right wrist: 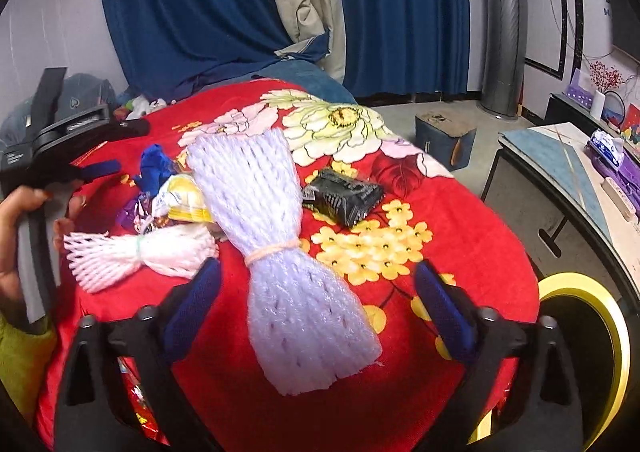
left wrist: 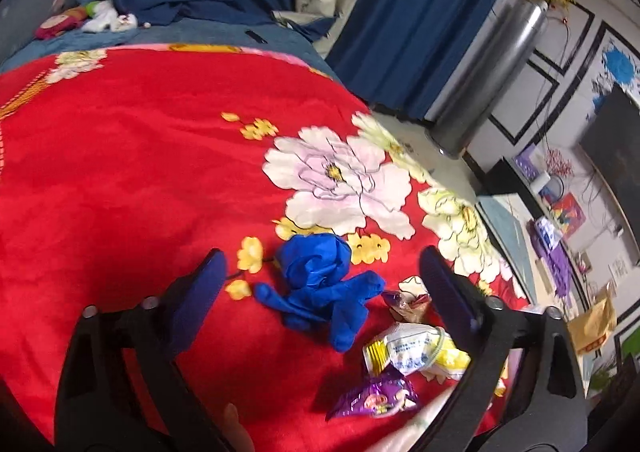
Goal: Collect trash
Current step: 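Grasp the blue glove with left tool while right tool grasps white foam net, then carry the blue glove and white foam net over the trash bin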
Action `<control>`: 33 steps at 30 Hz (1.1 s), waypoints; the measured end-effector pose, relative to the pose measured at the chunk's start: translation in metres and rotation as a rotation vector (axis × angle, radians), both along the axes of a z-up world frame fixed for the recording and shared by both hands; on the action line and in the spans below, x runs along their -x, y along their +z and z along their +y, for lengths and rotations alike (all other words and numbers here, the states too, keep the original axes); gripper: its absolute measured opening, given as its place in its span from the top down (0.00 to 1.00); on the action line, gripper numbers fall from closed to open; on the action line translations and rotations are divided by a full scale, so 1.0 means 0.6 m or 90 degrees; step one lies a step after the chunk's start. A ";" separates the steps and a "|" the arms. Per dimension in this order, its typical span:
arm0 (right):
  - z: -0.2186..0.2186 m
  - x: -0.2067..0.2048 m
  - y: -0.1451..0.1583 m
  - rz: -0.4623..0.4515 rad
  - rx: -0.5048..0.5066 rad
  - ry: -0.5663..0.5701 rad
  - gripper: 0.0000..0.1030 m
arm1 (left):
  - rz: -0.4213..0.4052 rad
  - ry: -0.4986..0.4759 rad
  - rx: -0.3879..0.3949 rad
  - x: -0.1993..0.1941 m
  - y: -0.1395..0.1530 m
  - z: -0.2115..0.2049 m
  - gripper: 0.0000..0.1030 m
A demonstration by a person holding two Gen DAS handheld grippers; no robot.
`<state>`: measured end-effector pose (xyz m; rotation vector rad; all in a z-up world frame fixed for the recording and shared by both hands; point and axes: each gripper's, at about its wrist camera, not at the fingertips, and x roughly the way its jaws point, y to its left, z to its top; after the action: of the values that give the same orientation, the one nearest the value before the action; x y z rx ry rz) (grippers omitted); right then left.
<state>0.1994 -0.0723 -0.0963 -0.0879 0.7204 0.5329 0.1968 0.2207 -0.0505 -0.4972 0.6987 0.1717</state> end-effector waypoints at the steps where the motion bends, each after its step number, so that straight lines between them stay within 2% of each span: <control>1: 0.000 -0.002 -0.004 0.007 0.002 0.003 0.27 | 0.007 -0.004 0.005 -0.005 -0.008 -0.002 0.22; 2: -0.001 -0.005 -0.011 0.021 0.004 0.006 0.30 | 0.013 -0.005 0.007 -0.010 -0.017 -0.004 0.28; 4: -0.005 -0.007 -0.020 0.037 0.006 0.009 0.43 | 0.029 -0.009 0.011 -0.016 -0.036 -0.006 0.40; 6: -0.008 -0.006 -0.027 0.044 0.008 0.011 0.51 | 0.039 -0.012 0.020 -0.017 -0.052 -0.005 0.57; 9: -0.015 -0.001 -0.030 0.041 0.003 0.013 0.57 | 0.038 -0.013 0.047 -0.014 -0.065 0.003 0.72; 12: -0.018 0.002 -0.029 0.039 -0.001 0.016 0.61 | 0.028 -0.012 0.074 -0.007 -0.069 0.015 0.80; 18: -0.020 0.009 -0.022 0.033 -0.008 0.019 0.68 | -0.004 0.000 0.088 0.012 -0.063 0.026 0.86; 26: -0.039 0.024 0.012 0.005 -0.033 0.006 0.69 | -0.066 0.021 0.009 0.056 -0.001 0.015 0.86; 33: -0.055 0.044 0.045 -0.023 -0.048 -0.002 0.69 | -0.124 -0.006 -0.027 0.081 0.060 -0.025 0.86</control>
<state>0.1731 -0.1053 -0.0695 -0.0263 0.6637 0.5537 0.1484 0.2056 -0.0147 -0.4634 0.5063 0.1267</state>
